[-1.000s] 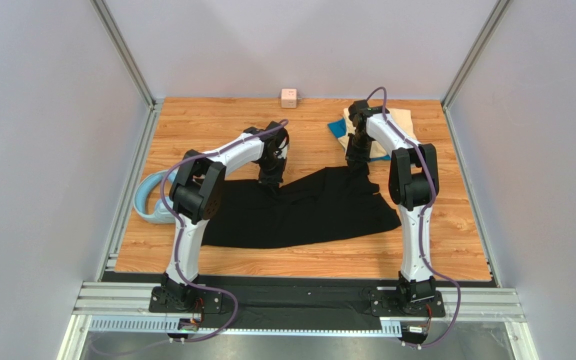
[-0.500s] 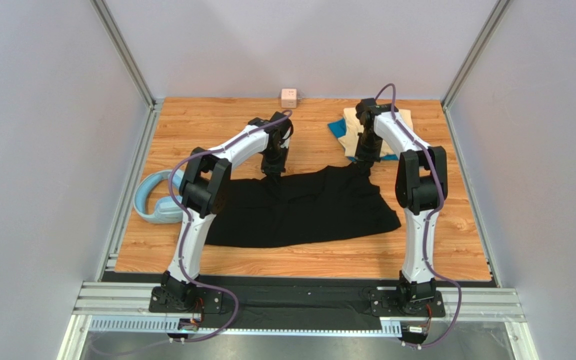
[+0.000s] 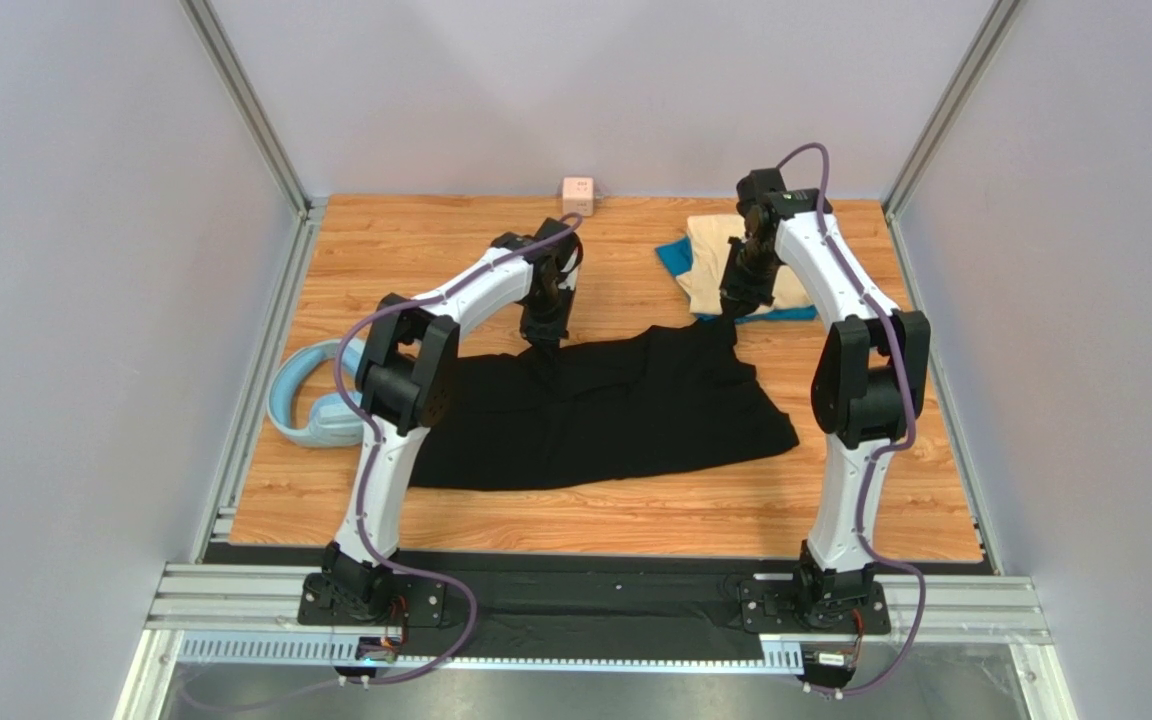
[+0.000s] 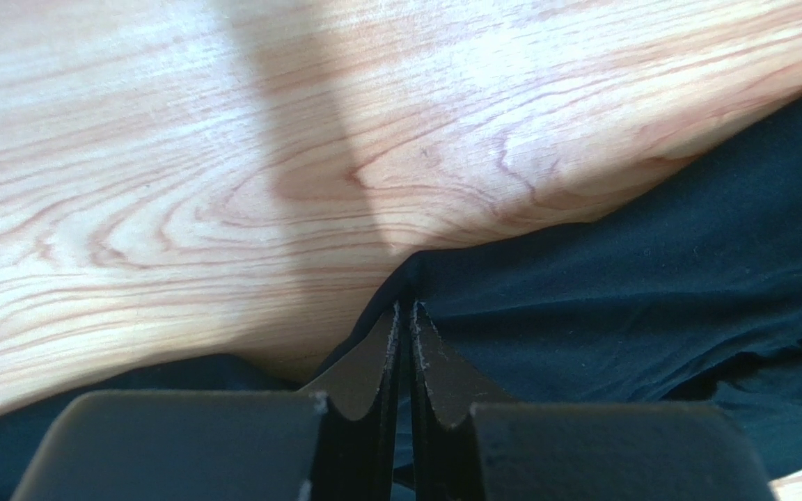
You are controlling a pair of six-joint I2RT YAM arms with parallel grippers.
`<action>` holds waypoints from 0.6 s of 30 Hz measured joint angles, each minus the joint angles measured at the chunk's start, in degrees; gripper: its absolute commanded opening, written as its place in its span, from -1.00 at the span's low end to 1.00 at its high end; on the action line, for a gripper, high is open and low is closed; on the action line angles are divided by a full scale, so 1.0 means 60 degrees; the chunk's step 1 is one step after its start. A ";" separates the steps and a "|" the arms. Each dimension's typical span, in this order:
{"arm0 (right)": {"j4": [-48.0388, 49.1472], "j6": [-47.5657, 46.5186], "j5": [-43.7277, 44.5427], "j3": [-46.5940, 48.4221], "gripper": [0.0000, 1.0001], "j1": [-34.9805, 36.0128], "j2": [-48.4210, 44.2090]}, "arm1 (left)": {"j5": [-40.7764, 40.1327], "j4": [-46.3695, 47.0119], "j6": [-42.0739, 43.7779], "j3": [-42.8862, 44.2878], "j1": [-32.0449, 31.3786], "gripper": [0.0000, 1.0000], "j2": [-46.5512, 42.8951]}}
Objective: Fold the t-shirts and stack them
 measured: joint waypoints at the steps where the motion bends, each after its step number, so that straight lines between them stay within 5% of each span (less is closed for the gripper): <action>1: 0.0011 -0.0011 -0.0102 -0.0066 -0.79 0.0051 -0.0142 | 0.0044 0.0015 0.0044 0.0000 0.0015 -0.77 -0.0044; 9: 0.0707 -0.0018 -0.0699 -0.2881 -0.80 0.1027 -0.1293 | 0.0058 -0.0153 0.0197 -0.1413 0.0120 -0.80 -0.2390; 14: 0.0925 0.0058 -0.0834 -0.4415 -0.81 0.1220 -0.1282 | -0.0124 -0.0044 0.0251 -0.4452 0.0117 -0.85 -0.4484; 18: 0.0991 0.0080 -0.0761 -0.4503 -0.84 0.1209 -0.1137 | 0.0011 -0.0069 0.0182 -0.6262 0.0117 -1.00 -0.4590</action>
